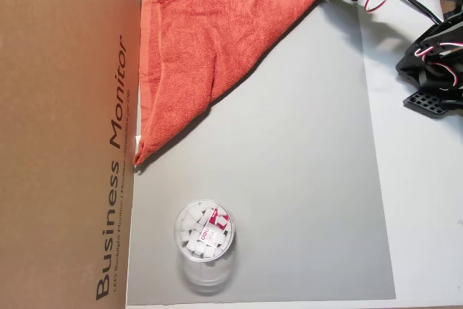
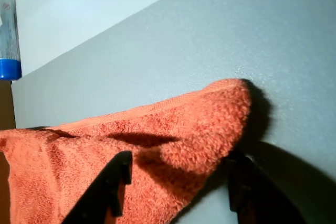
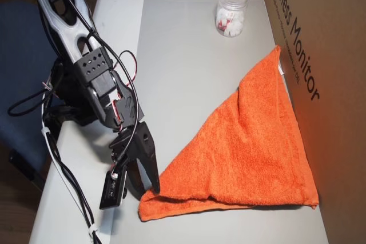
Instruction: Fold the blanket.
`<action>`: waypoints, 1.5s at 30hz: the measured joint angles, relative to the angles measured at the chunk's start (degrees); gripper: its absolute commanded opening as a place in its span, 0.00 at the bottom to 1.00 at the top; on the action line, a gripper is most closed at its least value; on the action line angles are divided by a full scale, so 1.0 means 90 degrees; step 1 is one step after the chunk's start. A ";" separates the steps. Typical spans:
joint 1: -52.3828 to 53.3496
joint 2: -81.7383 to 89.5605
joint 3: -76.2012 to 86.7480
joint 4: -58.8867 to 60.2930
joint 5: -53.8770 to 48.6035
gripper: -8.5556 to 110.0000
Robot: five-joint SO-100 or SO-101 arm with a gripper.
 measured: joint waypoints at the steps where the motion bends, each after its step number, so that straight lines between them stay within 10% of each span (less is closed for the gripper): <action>1: 0.0000 -0.0078 -0.0010 -0.0049 -0.0020 0.21; 45: 0.0049 -0.1270 -0.0596 -0.0088 -0.1035 0.07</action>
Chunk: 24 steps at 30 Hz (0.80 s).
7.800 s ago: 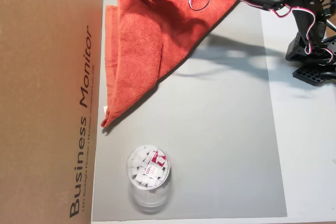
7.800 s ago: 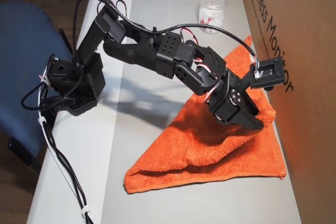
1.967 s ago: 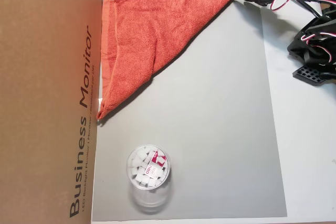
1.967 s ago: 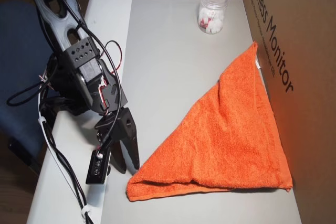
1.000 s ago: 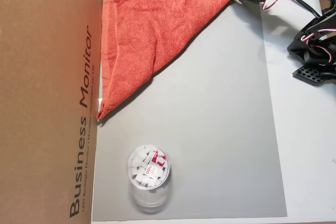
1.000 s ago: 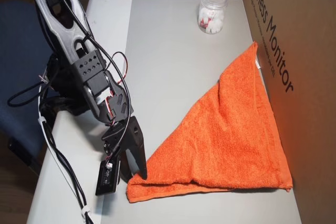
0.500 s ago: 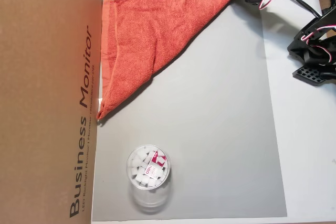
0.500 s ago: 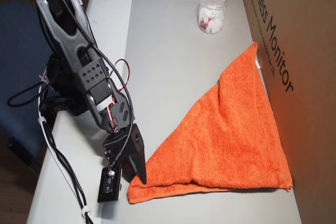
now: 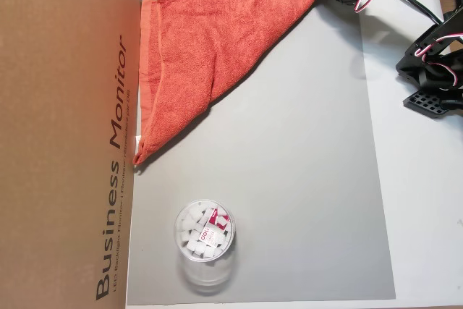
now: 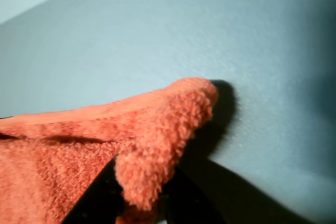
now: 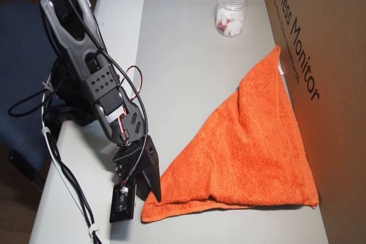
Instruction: Fold the blanket.
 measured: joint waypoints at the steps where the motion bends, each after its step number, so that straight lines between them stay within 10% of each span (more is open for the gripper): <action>1: -0.0010 0.0107 0.0000 0.0000 0.0000 0.07; 24: -0.0244 0.3398 0.1191 0.0000 0.0137 0.07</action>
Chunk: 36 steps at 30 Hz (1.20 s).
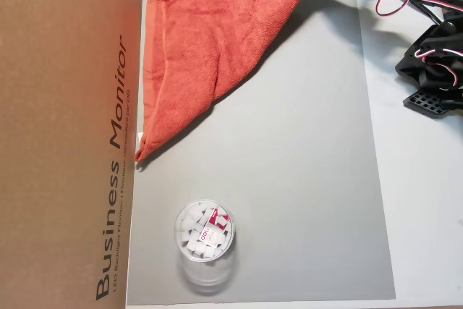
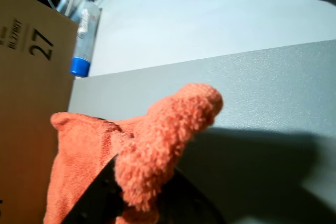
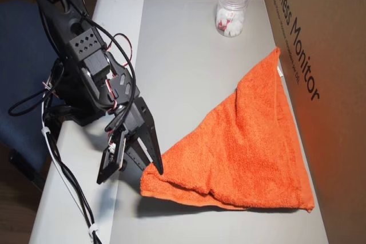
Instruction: Fold the blanket.
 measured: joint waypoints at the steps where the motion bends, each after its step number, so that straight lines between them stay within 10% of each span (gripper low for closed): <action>1: 0.0000 0.0107 0.0078 0.0000 0.0010 0.07; 36: -0.1289 0.4316 0.1875 0.0010 0.0117 0.07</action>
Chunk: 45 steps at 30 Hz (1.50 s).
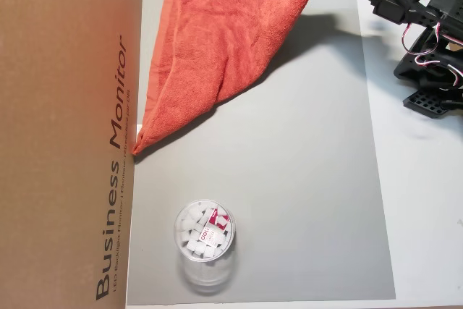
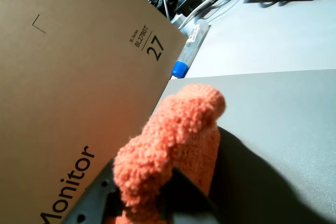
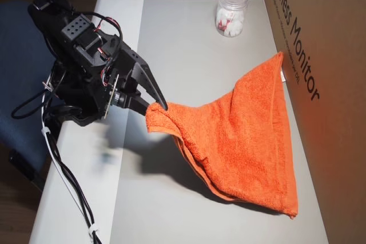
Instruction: Fold the blanket.
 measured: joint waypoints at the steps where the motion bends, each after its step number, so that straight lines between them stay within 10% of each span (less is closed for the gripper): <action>1: -0.0020 0.0000 0.0000 0.0000 0.0000 0.07; 17: -0.0625 -0.0156 -0.0479 0.0010 0.0000 0.07; 45: -0.2256 -0.6270 -0.5479 0.0020 -0.1016 0.07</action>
